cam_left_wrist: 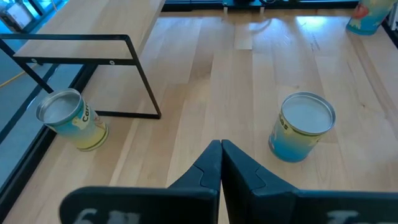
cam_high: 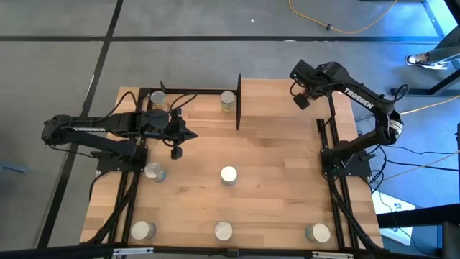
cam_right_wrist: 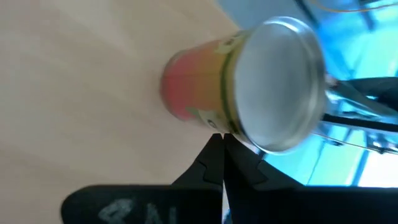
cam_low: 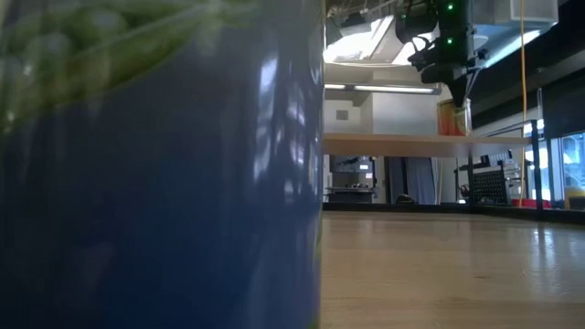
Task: Pick and place cans onto a shelf
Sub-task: Put the canned green beans on the shelf, then put the canned tomatoes on the shelf
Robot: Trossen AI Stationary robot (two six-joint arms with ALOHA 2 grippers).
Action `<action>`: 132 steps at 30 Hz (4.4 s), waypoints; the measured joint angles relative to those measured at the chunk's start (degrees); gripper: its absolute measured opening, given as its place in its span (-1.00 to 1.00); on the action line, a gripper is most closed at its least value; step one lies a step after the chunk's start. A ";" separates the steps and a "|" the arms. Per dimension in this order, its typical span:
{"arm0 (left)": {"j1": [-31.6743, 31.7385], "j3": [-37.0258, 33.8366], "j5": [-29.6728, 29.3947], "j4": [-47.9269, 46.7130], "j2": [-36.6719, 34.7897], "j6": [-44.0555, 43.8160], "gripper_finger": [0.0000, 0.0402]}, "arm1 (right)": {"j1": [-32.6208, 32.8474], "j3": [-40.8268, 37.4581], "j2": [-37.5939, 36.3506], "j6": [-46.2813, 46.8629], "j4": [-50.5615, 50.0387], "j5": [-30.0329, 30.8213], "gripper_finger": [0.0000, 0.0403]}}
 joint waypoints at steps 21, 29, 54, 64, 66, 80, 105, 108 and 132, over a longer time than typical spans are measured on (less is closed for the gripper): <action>0.00 0.00 0.00 0.00 0.01 0.06 -1.00 | 1.89 0.00 -0.02 -1.78 2.11 -4.67 -0.99; 0.00 0.00 0.00 -0.01 0.02 0.63 -1.00 | 2.06 0.00 -0.02 -5.88 7.68 -4.63 -0.99; -0.01 0.02 0.00 -0.02 0.02 0.59 -1.00 | -3.57 -0.02 -0.02 -9.11 11.34 -4.17 -0.99; 0.00 0.02 -0.02 -0.02 0.02 0.55 -1.00 | -1.25 -0.02 -0.04 -9.95 11.61 -7.69 -0.99; 0.00 0.02 -0.02 0.00 0.02 0.51 -1.00 | -1.84 -0.04 -0.04 -9.98 11.61 -6.50 -0.99; -0.02 0.02 -0.02 -0.02 0.02 0.39 -1.00 | -5.40 -0.04 -0.04 -10.42 12.90 -3.80 -0.99; -0.02 0.02 -0.24 0.54 0.02 -0.17 -1.00 | 24.95 -0.04 -0.13 -9.04 -0.98 -30.81 -0.99; -0.02 0.04 -2.48 3.00 0.02 -0.04 -1.00 | 28.81 -0.04 -0.13 -7.03 -0.96 -30.81 -0.99; 0.00 0.09 -3.17 12.96 0.02 -2.11 -1.00 | 55.14 -0.04 -0.46 9.59 -3.67 -50.54 -0.99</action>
